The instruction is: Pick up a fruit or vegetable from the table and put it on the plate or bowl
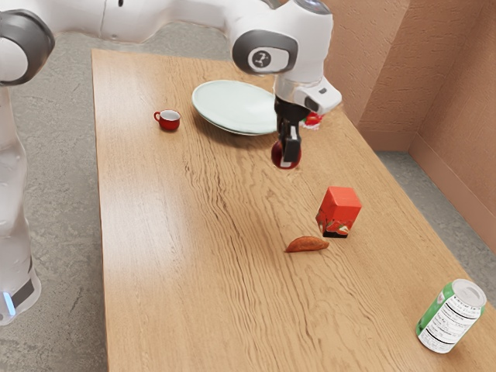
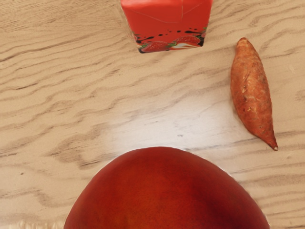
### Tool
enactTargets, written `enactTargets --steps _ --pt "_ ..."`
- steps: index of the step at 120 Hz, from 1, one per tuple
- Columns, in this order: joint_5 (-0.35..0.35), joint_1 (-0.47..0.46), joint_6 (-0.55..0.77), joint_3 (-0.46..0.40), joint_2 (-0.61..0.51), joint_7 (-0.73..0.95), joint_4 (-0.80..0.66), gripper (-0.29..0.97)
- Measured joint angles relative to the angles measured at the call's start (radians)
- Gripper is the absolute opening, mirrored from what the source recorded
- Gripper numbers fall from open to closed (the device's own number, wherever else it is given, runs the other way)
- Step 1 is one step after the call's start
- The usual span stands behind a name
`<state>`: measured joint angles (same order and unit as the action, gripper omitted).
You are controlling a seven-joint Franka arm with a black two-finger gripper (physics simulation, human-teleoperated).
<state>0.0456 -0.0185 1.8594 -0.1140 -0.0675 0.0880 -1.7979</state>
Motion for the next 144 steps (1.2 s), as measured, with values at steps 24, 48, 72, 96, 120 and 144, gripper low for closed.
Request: enactTargets --steps 24,48,72,96,120,144 --pt "0.064 0.114 -0.103 0.198 0.053 0.036 0.159 0.22" --pt "0.058 0.279 -0.142 0.227 0.229 0.115 0.354 0.23" --pt "0.026 0.382 -0.161 0.227 0.357 0.204 0.455 0.23" --pt "-0.024 0.427 -0.174 0.231 0.399 0.288 0.459 0.4" --pt "-0.045 0.416 -0.186 0.228 0.394 0.358 0.463 0.61" --pt "0.028 0.063 -0.235 0.188 0.273 0.336 0.481 0.66"
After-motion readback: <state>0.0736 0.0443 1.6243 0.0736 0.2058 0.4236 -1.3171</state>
